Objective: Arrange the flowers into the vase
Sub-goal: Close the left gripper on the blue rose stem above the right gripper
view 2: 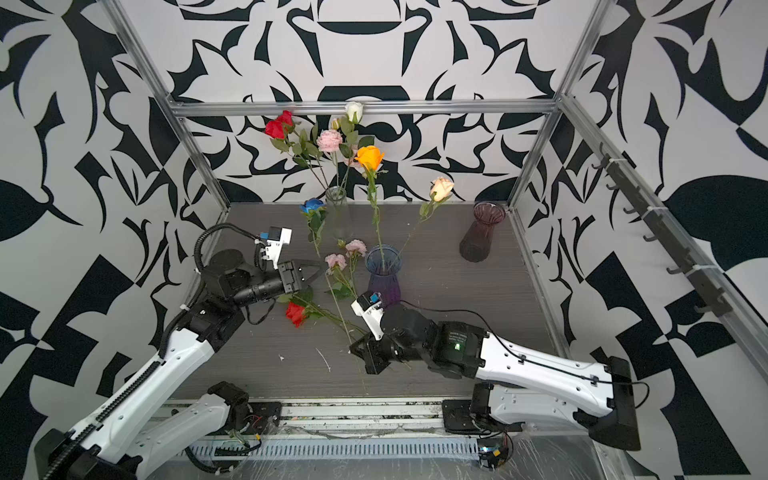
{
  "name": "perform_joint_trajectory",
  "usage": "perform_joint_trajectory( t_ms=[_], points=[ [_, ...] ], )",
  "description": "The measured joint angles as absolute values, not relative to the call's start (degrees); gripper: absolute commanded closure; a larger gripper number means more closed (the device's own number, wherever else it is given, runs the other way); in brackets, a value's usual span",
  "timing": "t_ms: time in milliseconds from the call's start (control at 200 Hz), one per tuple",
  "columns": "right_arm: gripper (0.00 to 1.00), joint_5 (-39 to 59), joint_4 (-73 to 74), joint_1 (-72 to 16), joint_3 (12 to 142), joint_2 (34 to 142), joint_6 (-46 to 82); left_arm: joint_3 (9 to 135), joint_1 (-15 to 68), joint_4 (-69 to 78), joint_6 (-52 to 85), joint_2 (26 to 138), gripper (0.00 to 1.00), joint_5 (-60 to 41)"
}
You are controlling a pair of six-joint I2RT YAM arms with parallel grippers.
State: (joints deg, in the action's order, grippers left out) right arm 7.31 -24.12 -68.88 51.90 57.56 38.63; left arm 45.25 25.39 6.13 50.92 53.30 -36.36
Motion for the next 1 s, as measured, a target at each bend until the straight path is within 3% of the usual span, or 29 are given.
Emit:
perform_joint_trajectory(
  t_ms=[295,725,1000],
  points=[
    [1.0,6.9,-24.7,-68.9,54.3,60.2,38.2,47.4,25.4,4.4,48.0,54.0,0.51,-36.1],
    [1.0,-1.1,-28.6,-68.9,56.2,58.0,37.5,47.4,25.4,3.8,46.4,55.5,0.47,-35.7],
    [1.0,0.9,-28.1,-68.9,56.2,58.4,37.5,47.4,25.4,3.5,46.2,56.6,0.47,-35.1]
  ],
)
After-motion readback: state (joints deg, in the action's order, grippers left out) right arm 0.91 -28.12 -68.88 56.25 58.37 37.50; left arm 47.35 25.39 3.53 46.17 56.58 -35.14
